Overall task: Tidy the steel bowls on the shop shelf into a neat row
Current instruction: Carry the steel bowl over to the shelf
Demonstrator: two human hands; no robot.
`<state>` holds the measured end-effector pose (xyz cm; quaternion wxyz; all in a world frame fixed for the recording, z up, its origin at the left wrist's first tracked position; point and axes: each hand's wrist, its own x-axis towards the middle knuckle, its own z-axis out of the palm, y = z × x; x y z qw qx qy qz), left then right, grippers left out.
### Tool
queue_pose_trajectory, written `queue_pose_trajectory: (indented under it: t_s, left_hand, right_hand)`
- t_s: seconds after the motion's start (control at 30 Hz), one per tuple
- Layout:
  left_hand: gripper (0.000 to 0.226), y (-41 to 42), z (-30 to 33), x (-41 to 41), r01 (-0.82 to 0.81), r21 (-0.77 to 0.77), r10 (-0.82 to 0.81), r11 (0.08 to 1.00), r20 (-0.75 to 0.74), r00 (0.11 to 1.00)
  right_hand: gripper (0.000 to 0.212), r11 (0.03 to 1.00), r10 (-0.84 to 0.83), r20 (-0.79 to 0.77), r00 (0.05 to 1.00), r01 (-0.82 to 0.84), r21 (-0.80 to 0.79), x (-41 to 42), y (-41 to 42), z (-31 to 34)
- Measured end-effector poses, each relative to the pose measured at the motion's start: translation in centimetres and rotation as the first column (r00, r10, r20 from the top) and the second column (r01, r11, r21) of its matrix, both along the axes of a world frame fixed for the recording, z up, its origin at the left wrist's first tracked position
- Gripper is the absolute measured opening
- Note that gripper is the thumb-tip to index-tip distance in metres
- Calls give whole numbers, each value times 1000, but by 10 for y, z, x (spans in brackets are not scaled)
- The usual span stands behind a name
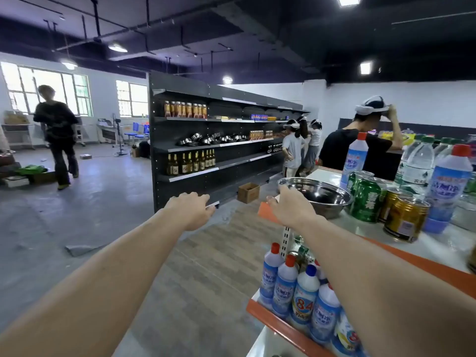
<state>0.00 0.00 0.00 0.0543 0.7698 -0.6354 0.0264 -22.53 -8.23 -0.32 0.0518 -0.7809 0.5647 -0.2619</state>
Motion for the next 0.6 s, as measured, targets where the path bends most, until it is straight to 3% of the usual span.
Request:
queue_pose_trajectory:
  t_s: [0.13,0.2,0.3,0.4,0.5,0.6]
  left_hand:
    - [53,-16,-1,-19,45,7,-45,999,16,999]
    - [53,-25,-3,-31,82,14,-82,997,3,997]
    - [56,-39,-8,-40,100,27,-99,995,-3,995]
    - [56,-48,-15,-44,103,35,-103,994,4,995]
    - [55,-53,-21,-45,115,46,-116,992,10,993]
    - [53,-54,-24,-41,117,55,-118,992,4,993]
  right_hand:
    - [37,960,-198,188,962,229,-161,-20,-2,8]
    - [44,912,-362,301,882,402,-81,-35,-7,10]
    - [70,806,-583,397,709,565,175,-63,-15,9]
    - [76,757,-654,450,609,531,381,-78,-23,1]
    - [47,787,-617,597,513,376,490,-79,-33,-1]
    - [28,812,-580,638,505,304,497,-70,-34,7]
